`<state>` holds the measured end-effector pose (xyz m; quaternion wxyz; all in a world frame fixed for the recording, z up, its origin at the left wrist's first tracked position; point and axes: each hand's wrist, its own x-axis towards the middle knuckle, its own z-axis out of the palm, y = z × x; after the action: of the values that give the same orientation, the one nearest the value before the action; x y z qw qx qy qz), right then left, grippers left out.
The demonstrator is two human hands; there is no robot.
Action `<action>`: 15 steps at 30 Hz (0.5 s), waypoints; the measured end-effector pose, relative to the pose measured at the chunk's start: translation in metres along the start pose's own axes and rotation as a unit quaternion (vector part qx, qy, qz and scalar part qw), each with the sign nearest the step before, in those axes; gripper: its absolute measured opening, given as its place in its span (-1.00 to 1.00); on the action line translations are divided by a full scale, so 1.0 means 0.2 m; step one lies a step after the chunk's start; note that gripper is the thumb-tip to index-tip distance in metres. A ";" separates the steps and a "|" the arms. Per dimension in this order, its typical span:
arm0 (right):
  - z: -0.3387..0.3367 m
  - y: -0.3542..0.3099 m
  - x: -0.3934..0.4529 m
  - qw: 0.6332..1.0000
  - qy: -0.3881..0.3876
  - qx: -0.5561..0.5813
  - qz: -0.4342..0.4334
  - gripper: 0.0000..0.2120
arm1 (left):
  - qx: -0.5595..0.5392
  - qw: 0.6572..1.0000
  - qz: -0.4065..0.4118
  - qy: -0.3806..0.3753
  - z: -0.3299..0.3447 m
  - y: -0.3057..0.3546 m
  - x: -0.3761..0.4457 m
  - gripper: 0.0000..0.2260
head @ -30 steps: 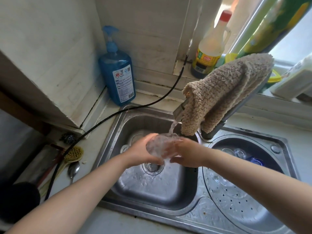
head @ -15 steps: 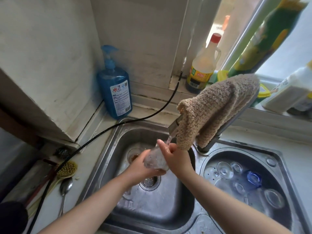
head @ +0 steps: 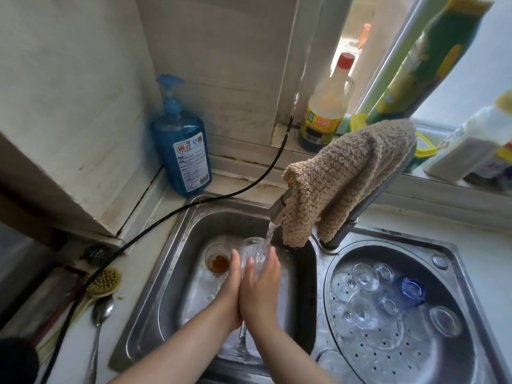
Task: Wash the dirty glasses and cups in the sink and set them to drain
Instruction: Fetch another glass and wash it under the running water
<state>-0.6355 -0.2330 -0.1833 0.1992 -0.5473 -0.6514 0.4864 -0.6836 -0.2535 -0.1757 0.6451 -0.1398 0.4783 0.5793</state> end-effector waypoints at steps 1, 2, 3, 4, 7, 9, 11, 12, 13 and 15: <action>-0.02 -0.01 0.04 1.000 0.012 0.018 0.022 -0.49 | 0.014 1.000 0.002 0.012 0.00 -0.01 0.00 -0.34; -0.06 -0.03 0.10 0.997 0.012 0.055 0.057 -0.57 | 0.052 0.998 0.007 0.026 -0.01 -0.02 0.00 -0.33; -0.11 -0.04 0.18 0.991 0.002 0.079 0.106 -0.64 | 0.099 0.994 0.008 0.037 -0.01 -0.02 -0.01 -0.32; -0.15 -0.07 0.24 0.983 -0.012 0.092 0.156 -0.69 | 0.141 0.989 0.008 0.038 -0.02 -0.02 -0.01 -0.29; -0.18 -0.10 0.27 0.984 -0.006 0.093 0.150 -0.61 | 0.153 0.988 -0.019 0.030 -0.02 0.01 -0.01 -0.29; -0.13 -0.12 0.14 0.998 -0.015 0.024 0.058 -0.47 | 0.095 0.994 -0.022 0.039 -0.02 0.02 0.01 -0.32; -0.09 -0.12 0.06 1.000 -0.009 0.002 -0.014 -0.49 | 0.077 0.996 -0.014 0.045 -0.02 0.04 0.03 -0.30; -0.10 -0.12 0.06 1.000 -0.018 0.001 -0.020 -0.55 | 0.089 0.995 -0.005 0.049 -0.01 0.05 0.03 -0.31; -0.13 -0.13 0.10 0.998 -0.032 0.044 0.019 -0.63 | 0.108 0.993 0.002 0.042 -0.02 0.05 0.02 -0.32; -0.21 -0.16 0.22 0.975 -0.092 0.149 0.133 -0.78 | 0.142 0.989 -0.010 0.024 -0.01 0.07 -0.01 -0.30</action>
<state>-0.6332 -0.1730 -0.1485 0.1505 -0.5462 -0.5086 0.6484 -0.6954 -0.2520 -0.1693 0.6523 -0.0647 0.5698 0.4956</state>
